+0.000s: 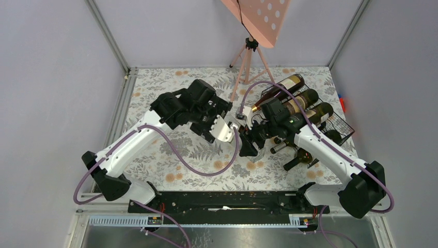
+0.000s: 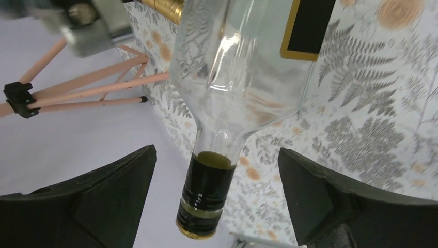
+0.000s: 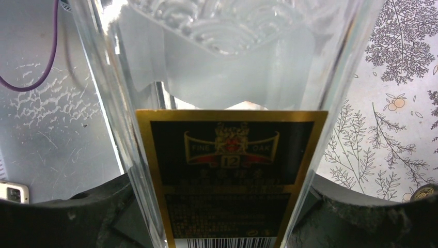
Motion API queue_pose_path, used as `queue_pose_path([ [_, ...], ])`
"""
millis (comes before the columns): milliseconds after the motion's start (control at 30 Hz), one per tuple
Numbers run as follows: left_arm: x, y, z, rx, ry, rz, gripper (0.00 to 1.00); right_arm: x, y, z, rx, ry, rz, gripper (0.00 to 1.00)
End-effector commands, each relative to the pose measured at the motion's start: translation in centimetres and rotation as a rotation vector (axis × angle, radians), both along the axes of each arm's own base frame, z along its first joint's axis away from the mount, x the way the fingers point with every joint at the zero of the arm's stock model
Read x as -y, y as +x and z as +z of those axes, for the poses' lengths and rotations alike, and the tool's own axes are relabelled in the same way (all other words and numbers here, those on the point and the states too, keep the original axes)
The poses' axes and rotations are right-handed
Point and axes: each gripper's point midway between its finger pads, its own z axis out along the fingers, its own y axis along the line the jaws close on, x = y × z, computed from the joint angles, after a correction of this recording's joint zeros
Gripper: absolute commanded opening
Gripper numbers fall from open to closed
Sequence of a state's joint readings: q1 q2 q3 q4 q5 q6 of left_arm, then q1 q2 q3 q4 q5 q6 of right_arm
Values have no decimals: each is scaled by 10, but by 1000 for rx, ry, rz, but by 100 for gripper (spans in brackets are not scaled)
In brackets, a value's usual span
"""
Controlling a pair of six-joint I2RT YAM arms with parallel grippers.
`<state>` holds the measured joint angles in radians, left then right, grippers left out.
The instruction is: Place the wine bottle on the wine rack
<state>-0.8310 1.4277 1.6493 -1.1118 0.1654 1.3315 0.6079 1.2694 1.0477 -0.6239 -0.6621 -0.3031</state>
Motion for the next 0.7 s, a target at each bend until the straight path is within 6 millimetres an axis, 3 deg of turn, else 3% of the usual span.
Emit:
queue_pose_path([
  [0,-2,20,6,171,140,-77,96,-16,-1,34,75,130,69,0],
  [300,4,30,-11,230,258,-99,83,-16,-4,33,72,137,76,0],
  [533,8,28,-17,215,257,-109,57,-15,-4,34,80,137,74,0],
  [667,9,25,-22,192,248,-110,49,-14,-4,34,90,135,71,0],
])
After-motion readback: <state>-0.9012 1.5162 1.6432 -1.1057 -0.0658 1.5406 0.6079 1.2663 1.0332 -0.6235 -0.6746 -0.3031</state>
